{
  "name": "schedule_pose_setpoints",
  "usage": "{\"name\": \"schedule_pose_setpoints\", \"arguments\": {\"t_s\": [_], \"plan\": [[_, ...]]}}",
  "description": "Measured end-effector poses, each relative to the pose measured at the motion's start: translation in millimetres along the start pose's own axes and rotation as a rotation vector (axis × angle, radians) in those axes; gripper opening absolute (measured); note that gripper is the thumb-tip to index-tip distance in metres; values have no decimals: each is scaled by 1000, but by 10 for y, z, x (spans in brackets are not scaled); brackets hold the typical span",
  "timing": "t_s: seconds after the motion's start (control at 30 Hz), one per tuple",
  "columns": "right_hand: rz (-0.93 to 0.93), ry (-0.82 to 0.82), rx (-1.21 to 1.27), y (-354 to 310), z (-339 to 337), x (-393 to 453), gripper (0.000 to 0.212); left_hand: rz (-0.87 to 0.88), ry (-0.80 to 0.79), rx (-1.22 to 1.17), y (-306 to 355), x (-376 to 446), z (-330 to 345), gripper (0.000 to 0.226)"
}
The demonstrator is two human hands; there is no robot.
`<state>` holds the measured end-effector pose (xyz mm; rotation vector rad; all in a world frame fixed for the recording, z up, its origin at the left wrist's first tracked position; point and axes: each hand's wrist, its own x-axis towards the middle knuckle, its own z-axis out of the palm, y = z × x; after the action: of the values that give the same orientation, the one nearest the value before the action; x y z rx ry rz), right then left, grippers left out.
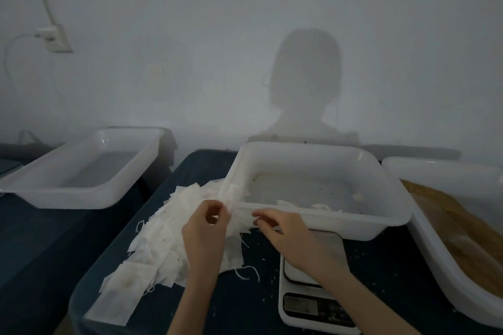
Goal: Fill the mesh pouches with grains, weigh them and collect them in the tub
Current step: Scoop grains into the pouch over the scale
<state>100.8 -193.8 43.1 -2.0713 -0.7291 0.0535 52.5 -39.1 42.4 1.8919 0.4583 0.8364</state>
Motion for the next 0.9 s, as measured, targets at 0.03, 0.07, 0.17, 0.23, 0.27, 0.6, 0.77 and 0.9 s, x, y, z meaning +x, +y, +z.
{"name": "schedule_pose_setpoints", "arguments": {"t_s": [0.03,0.07,0.17,0.23,0.27,0.6,0.77,0.9], "plan": [[23,12,59,-32,27,0,23,8,-67,-40,77,-54,42,12],[47,28,122,-64,43,-6,21,16,-127,-62,146,-107,92,12],[99,93,247,-102,22,-39,35,19,-257,-112,292,-232,242,14],[127,124,233,-76,-47,-80,40,-4,-308,-132,334,-281,314,12],[155,133,237,-50,-94,-100,40,-25,-327,-130,345,-294,343,11],[94,310,-249,92,-329,-274,37,119,-226,322,491,-479,549,22],[43,252,-406,138,-373,-298,35,159,-288,283,524,-496,609,22],[76,132,-413,159,-393,-310,34,233,-330,223,536,-513,655,22]]}}
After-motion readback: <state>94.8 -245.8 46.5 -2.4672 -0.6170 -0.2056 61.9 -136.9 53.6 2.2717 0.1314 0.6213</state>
